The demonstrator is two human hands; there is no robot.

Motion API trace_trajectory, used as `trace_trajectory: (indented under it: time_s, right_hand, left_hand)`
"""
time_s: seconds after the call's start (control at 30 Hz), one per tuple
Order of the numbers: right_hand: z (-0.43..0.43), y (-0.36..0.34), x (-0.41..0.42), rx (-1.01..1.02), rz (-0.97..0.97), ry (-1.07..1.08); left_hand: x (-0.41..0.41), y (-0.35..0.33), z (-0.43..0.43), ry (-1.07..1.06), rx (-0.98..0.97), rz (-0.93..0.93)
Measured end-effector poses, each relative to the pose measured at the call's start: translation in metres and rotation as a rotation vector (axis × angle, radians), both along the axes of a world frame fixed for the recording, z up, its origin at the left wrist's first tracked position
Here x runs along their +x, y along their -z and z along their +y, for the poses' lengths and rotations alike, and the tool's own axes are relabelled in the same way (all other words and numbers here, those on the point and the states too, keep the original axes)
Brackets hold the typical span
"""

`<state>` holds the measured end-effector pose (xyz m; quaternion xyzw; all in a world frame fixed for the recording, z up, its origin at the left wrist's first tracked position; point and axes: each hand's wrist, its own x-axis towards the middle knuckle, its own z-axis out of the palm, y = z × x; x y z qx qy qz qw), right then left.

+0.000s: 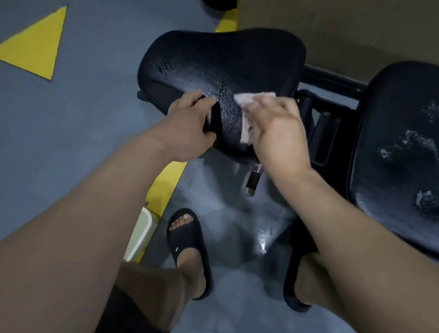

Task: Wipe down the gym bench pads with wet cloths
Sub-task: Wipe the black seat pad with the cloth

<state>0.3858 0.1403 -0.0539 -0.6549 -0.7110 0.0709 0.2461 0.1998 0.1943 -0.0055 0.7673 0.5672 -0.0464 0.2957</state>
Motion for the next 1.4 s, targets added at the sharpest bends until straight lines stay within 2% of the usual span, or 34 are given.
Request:
trace_trajectory:
  time_s: [0.1,0.17,0.3,0.43,0.57,0.63,0.7,0.77,0.83,0.97,1.1,1.2,1.3,1.4]
  right_hand:
    - [-0.01,0.002,-0.011,0.067,0.074,0.13]
    - [-0.031,0.006,-0.018,0.092,0.103,0.074]
    - [-0.037,0.0,-0.005,0.012,0.074,-0.071]
    - [0.005,-0.011,0.006,-0.064,0.118,0.159]
    - [-0.022,-0.008,-0.023,-0.074,0.202,0.324]
    - [-0.05,-0.001,-0.035,-0.089,0.308,0.306]
    - [-0.066,0.003,-0.031,-0.077,0.542,0.359]
    - [-0.064,0.004,-0.013,-0.02,0.729,0.588]
    - [-0.048,0.007,0.009,-0.016,0.831,0.788]
    - [-0.018,0.006,0.007,-0.107,1.122,0.684]
    - [-0.05,0.012,-0.036,-0.143,1.284,0.744]
    - [-0.062,0.011,-0.042,-0.154,1.275,0.786]
    - [-0.021,0.013,-0.006,-0.128,1.137,0.826]
    - [-0.004,0.015,0.009,-0.148,1.164,0.8]
  left_hand:
    - [0.004,-0.003,-0.002,-0.004,-0.008,-0.005]
    - [0.006,-0.005,-0.001,-0.013,-0.006,0.005]
    - [0.011,-0.005,-0.001,-0.008,-0.001,0.015]
    - [0.016,-0.004,-0.004,0.02,-0.022,0.034]
    - [0.019,-0.005,-0.002,0.044,-0.022,0.041]
    - [0.023,-0.005,0.0,0.041,-0.02,0.045]
    - [0.028,-0.001,0.0,0.052,-0.016,0.038]
    - [0.033,0.004,-0.002,0.062,-0.048,0.033]
    - [0.035,0.008,-0.003,0.066,-0.07,0.04]
    - [0.036,0.009,-0.001,0.073,-0.065,0.06]
    - [0.04,0.007,0.003,0.082,-0.097,0.092]
    - [0.041,0.005,0.006,0.083,-0.109,0.099]
    - [0.042,0.004,0.005,0.079,-0.085,0.09]
    - [0.042,0.003,0.004,0.071,-0.08,0.084]
